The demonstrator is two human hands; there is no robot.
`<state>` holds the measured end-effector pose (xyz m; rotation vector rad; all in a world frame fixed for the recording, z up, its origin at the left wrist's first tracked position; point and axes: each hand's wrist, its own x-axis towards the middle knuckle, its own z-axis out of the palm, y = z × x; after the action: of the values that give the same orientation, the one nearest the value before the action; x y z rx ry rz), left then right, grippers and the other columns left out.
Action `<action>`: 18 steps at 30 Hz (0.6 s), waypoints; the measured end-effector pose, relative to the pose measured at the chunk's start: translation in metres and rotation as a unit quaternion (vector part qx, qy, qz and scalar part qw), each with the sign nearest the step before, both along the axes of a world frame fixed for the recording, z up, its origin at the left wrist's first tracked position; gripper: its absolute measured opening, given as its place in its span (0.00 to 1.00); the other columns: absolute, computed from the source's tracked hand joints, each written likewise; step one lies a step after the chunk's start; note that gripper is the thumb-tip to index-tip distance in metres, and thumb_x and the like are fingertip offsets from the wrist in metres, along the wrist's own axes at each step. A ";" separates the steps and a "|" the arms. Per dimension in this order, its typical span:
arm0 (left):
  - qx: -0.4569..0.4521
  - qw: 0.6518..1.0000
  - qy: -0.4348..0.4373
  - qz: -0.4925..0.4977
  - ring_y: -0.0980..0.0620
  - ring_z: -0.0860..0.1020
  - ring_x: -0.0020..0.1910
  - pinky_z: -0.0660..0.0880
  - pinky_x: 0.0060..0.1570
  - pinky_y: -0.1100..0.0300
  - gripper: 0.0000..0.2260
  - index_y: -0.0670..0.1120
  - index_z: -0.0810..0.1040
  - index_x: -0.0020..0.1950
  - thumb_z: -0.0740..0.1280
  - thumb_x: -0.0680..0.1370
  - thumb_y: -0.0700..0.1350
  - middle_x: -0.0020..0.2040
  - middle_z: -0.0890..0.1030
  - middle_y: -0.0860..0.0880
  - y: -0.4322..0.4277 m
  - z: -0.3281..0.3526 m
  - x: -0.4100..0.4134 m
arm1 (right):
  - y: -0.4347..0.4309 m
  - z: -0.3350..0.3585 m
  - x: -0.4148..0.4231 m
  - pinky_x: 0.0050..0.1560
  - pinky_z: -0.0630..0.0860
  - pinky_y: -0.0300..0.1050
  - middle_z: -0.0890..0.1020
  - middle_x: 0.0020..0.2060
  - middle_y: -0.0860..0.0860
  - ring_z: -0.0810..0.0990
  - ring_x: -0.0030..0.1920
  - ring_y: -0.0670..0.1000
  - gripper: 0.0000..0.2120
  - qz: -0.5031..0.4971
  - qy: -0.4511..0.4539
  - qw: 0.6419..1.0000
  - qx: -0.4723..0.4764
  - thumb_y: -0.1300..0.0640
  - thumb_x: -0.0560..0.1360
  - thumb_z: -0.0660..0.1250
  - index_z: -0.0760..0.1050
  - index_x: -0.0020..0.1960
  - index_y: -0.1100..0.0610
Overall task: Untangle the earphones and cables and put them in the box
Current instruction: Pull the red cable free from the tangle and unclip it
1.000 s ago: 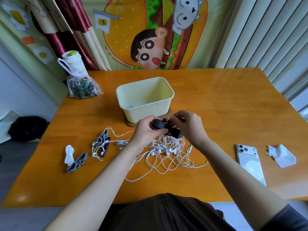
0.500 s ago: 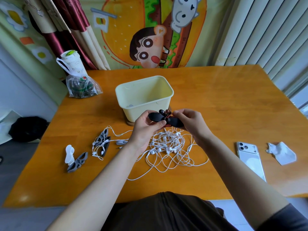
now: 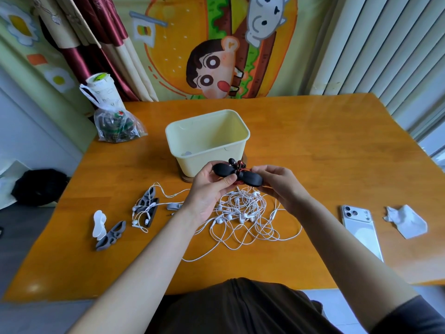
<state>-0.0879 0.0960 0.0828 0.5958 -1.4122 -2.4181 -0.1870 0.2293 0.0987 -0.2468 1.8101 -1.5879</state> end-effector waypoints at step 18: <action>0.031 0.998 -0.035 0.047 0.46 0.79 0.51 0.80 0.43 0.61 0.13 0.42 0.73 0.54 0.64 0.74 0.28 0.51 0.80 0.44 -0.010 -0.004 0.000 | -0.009 -0.011 0.009 0.42 0.68 0.29 0.77 0.50 0.51 0.74 0.45 0.46 0.09 -0.058 0.386 0.917 0.079 0.62 0.78 0.62 0.74 0.58 0.59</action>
<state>-0.0877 0.0865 0.0787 0.7510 -1.3100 -2.3962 -0.1782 0.2202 0.0872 -0.7897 2.5724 -1.5189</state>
